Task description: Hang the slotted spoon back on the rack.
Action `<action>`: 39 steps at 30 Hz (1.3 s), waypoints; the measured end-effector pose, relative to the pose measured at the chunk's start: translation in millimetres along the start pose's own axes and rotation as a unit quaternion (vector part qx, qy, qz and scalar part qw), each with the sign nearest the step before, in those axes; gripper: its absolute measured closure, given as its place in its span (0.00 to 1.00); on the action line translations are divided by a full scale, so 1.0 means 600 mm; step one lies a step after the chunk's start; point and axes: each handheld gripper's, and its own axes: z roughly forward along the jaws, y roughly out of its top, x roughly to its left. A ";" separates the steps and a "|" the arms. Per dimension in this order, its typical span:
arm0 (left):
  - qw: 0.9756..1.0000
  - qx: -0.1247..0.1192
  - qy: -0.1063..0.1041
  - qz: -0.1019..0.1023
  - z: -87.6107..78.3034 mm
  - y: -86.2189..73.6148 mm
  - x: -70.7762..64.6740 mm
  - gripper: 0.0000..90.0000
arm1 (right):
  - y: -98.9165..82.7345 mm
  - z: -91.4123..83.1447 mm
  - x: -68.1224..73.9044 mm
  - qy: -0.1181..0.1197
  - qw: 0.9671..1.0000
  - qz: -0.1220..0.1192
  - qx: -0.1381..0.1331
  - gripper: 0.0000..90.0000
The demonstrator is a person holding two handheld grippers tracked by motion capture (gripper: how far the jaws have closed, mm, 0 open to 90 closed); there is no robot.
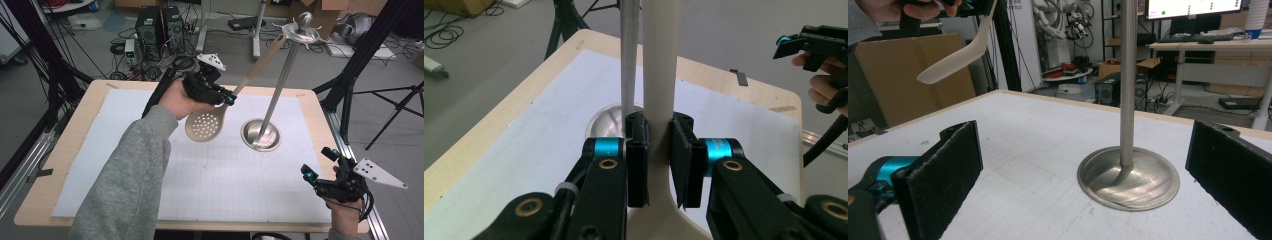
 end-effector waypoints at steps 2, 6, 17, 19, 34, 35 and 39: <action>1.000 0.003 0.003 0.001 0.007 0.002 0.000 0.87 | -0.001 0.001 -0.001 -0.001 1.000 -0.001 -0.001 0.01; 1.000 0.008 0.007 0.003 0.024 0.005 0.000 0.87 | -0.003 0.002 -0.002 0.000 1.000 0.000 0.002 0.01; 1.000 0.017 0.010 0.004 0.072 0.012 -0.002 0.87 | -0.003 -0.005 -0.006 -0.002 1.000 0.005 -0.004 0.01; 1.000 0.017 0.009 0.000 0.078 0.014 -0.003 0.87 | -0.003 -0.006 -0.007 -0.004 1.000 0.004 -0.004 0.01; 1.000 0.011 0.014 -0.001 0.122 0.020 -0.006 0.86 | -0.006 -0.012 -0.012 -0.007 1.000 0.012 -0.005 0.01; 1.000 0.013 0.013 0.000 0.125 0.021 -0.006 0.86 | -0.005 -0.012 -0.013 -0.006 1.000 0.010 -0.009 0.01; 1.000 0.009 0.022 0.000 0.140 0.024 -0.008 0.86 | -0.006 -0.016 -0.015 -0.008 1.000 0.014 -0.010 0.01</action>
